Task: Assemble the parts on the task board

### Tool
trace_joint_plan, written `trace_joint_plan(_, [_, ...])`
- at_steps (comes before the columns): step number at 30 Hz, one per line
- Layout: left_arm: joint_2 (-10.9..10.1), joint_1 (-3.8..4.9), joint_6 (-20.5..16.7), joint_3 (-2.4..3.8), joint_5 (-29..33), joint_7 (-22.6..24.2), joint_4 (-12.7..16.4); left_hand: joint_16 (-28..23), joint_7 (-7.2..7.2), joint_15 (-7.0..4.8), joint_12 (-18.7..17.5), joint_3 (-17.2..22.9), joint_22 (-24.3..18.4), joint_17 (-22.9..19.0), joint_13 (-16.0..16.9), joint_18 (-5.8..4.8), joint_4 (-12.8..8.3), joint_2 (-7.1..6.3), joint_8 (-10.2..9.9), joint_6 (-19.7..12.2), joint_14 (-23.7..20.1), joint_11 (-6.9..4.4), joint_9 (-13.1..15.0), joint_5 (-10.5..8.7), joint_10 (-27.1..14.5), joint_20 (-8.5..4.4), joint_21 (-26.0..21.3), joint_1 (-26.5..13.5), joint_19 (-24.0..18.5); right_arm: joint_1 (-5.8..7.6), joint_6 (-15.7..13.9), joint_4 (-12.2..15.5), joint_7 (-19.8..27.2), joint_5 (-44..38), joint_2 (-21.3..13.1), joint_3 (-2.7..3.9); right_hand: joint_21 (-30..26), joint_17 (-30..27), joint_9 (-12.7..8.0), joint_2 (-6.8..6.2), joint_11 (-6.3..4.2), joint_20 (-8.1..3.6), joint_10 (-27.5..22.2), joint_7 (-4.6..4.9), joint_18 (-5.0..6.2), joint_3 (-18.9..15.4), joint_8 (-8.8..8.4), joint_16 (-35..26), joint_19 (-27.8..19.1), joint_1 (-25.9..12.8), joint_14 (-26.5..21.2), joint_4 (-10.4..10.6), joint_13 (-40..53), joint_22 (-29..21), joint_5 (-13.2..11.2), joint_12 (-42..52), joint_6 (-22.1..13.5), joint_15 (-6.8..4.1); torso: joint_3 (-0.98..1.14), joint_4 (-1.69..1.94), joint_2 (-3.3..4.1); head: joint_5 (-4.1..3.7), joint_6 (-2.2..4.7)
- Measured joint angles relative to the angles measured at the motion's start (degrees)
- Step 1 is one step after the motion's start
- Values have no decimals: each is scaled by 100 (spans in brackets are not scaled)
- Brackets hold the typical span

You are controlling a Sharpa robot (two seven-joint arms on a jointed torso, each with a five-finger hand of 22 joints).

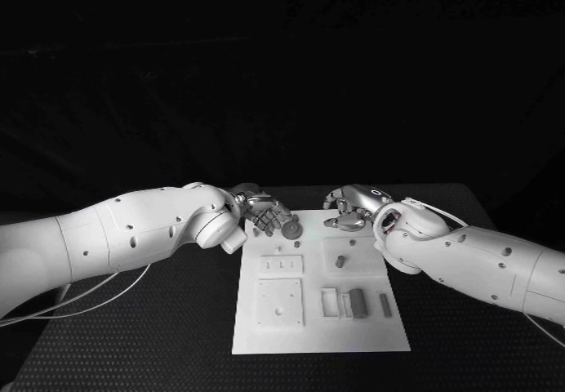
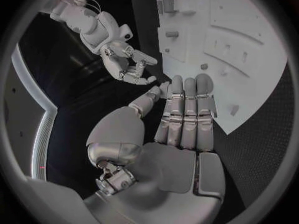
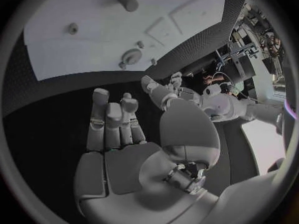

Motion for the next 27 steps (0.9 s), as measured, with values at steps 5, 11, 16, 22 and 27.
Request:
trace_joint_plan(5, [-85,-5,134,-37,-258,-143,34,0,-1,0,0,2,15,11,14,0,-2,0,-1,1,0,0,2,0,0,0,0,0,0,28,-37,-42,5,101,-116,-4,0,-3,0,48,0,0,0,0,-1,0,0,0,0,48,0,0,-8,0,0,0,0,0,2,1,-2,21,-10])
trace_joint_plan(11, [-146,0,172,-320,-843,-376,133,264,-4,-71,142,16,238,164,210,56,-16,-1,-13,28,138,-76,54,0,138,-83,204,0,166,277,-30,-91,24,698,-257,23,-21,-7,-1,63,0,0,0,0,-3,0,0,0,0,42,0,0,-24,0,0,0,0,0,7,5,-4,14,-37])
trace_joint_plan(16, [-137,-18,156,-416,-1167,-538,154,873,-66,-230,656,-18,701,502,758,91,-45,-47,-35,108,315,-218,91,-1,360,-236,602,45,382,464,-15,-130,43,1209,-298,100,-21,-11,-1,99,0,20,0,0,-4,0,0,0,-20,51,0,0,-24,0,0,0,0,0,8,7,-4,-1,-68])
trace_joint_plan(22, [-74,-64,123,-408,-1404,-658,158,2774,-164,-691,3072,-118,2029,1272,3005,88,7,-125,-100,138,560,-447,144,22,176,-594,1834,141,858,632,5,-276,74,1541,-310,199,-21,-12,-1,99,0,20,0,0,-5,0,0,-22,-20,51,0,0,-29,0,0,0,0,0,7,4,3,-26,-106])
trace_joint_plan(27, [55,-144,144,-410,-1544,-788,126,3827,-185,-865,4174,-62,2504,1284,3773,-66,31,-125,-135,120,570,-421,146,55,87,-802,2384,142,1043,667,28,-437,94,1697,-277,246,-21,-11,-1,99,0,20,0,0,-6,0,0,-22,-20,51,0,0,-29,0,0,0,0,0,5,0,5,-57,-155])
